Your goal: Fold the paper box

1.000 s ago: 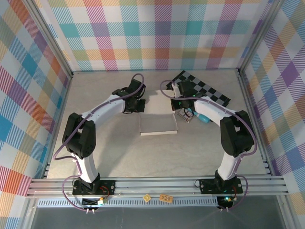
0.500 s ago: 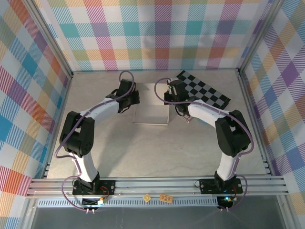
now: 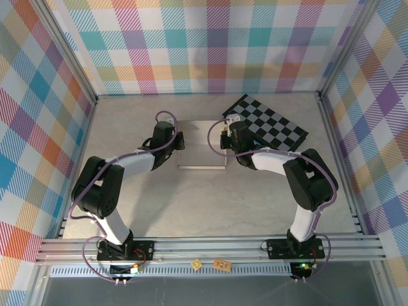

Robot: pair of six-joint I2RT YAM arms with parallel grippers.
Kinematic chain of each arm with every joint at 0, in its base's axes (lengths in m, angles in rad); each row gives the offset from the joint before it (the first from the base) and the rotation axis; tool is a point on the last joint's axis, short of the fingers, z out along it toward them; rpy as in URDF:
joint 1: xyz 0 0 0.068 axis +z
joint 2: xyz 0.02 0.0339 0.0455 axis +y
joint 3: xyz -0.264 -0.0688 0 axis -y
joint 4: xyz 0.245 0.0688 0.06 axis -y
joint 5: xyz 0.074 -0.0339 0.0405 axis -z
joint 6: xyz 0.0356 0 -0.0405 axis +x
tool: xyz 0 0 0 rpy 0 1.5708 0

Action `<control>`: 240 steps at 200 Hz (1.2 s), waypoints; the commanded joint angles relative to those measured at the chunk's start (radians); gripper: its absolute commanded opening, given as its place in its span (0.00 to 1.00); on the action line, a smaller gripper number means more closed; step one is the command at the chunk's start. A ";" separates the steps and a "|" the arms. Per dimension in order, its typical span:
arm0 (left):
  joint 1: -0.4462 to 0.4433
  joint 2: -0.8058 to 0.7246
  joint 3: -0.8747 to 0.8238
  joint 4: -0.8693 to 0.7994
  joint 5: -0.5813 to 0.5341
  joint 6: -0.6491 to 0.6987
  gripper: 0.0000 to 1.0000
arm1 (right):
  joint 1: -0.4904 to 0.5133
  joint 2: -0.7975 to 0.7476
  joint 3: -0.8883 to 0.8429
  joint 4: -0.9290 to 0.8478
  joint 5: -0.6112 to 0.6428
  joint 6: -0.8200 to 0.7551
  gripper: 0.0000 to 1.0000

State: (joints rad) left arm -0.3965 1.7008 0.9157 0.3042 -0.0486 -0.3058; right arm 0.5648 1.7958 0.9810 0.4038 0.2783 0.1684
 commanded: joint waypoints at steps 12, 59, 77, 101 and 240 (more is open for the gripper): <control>-0.013 -0.057 -0.072 0.151 0.013 0.005 0.00 | 0.013 -0.021 -0.074 0.095 0.022 -0.025 0.00; -0.073 -0.064 -0.186 0.257 -0.040 0.034 0.00 | 0.030 -0.015 -0.118 0.131 0.057 -0.052 0.00; -0.091 -0.059 -0.222 0.297 -0.073 0.040 0.00 | 0.033 -0.019 -0.134 0.151 0.068 -0.062 0.02; -0.109 -0.058 -0.270 0.358 -0.105 0.048 0.00 | 0.034 -0.025 -0.161 0.177 0.070 -0.071 0.03; -0.166 -0.058 -0.298 0.302 -0.150 0.172 0.00 | 0.037 -0.405 -0.216 -0.350 -0.057 0.312 0.52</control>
State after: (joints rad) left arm -0.5438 1.6455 0.6308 0.6422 -0.1776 -0.1661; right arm 0.5953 1.4597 0.7929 0.1871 0.2668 0.3660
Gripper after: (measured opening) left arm 0.047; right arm 0.489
